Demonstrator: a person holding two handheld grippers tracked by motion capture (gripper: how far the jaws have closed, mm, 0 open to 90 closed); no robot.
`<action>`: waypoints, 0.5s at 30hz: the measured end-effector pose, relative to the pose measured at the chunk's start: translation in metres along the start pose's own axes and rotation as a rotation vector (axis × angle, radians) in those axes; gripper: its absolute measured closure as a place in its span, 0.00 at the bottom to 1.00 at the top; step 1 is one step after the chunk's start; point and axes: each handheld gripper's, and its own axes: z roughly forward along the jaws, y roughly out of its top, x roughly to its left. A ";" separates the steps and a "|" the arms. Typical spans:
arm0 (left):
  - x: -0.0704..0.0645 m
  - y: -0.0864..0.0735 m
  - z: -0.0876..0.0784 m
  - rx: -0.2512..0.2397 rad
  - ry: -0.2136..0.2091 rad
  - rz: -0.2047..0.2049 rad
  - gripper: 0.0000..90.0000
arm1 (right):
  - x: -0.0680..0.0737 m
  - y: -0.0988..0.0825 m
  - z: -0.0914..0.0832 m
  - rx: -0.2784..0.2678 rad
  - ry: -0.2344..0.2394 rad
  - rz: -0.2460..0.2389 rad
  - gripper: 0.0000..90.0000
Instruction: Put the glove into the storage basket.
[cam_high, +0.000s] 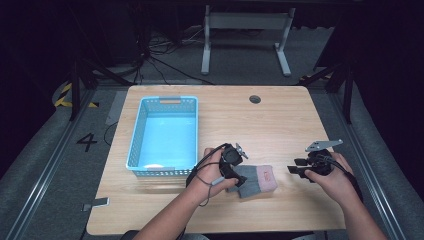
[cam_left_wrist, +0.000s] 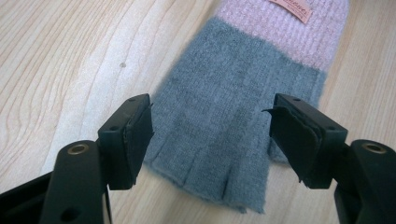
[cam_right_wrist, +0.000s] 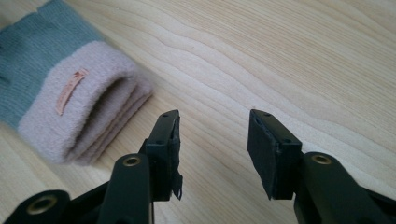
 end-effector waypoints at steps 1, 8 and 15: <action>0.000 0.000 0.001 -0.007 -0.004 0.003 0.34 | -0.002 -0.001 0.000 0.001 -0.005 0.004 0.60; -0.004 -0.001 0.013 -0.083 -0.060 0.036 0.27 | -0.008 -0.003 0.000 -0.009 0.011 0.021 0.60; -0.009 0.001 0.027 -0.069 -0.062 0.071 0.24 | -0.006 -0.002 0.000 -0.017 0.018 0.023 0.60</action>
